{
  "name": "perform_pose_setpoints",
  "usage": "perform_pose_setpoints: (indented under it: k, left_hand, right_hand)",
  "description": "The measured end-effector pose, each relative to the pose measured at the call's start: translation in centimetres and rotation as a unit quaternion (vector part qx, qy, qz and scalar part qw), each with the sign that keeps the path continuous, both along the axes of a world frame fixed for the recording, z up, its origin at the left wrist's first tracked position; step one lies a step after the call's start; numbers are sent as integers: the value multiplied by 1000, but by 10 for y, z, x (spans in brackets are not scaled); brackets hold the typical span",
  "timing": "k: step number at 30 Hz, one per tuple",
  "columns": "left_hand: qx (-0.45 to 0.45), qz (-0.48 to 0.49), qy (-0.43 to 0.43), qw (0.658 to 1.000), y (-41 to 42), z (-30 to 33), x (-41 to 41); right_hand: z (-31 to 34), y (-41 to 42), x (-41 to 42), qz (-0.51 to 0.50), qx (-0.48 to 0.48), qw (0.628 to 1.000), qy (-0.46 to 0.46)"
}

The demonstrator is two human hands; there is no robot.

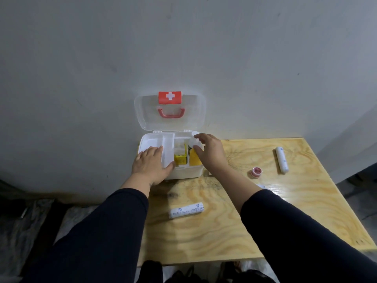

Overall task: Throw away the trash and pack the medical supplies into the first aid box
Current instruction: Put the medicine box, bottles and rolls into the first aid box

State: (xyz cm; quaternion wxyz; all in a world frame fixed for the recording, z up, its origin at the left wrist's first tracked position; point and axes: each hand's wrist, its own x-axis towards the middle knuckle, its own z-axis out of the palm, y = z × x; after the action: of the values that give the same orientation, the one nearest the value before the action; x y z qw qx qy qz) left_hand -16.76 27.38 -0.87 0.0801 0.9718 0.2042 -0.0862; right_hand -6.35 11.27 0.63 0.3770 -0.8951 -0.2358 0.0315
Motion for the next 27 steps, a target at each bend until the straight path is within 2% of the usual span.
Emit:
perform_pose_setpoints:
  k: [3,6,9,13,17,27]
  left_hand:
    - [5,2,-38,999,-12,22,17]
    - [-9,-39,-91,995,-33,45,44]
    - [-13,-94,-106,990,-62,60,75]
    - [-24,-164,-53,985,-108,66,107]
    - [-55,-184,-5,981,-151,57,130]
    - [-112,-105,59,986,-201,11,155]
  right_hand:
    - [10,-16,11,-32,1,999,-6]
    - [17,-46,26,-59,-29,998,-6]
    - [19,-85,42,-94,-64,993,13]
    - [18,-140,64,-145,-108,983,42]
    - [9,-186,88,-180,-135,972,71]
    - [-51,-242,140,-145,-153,965,154]
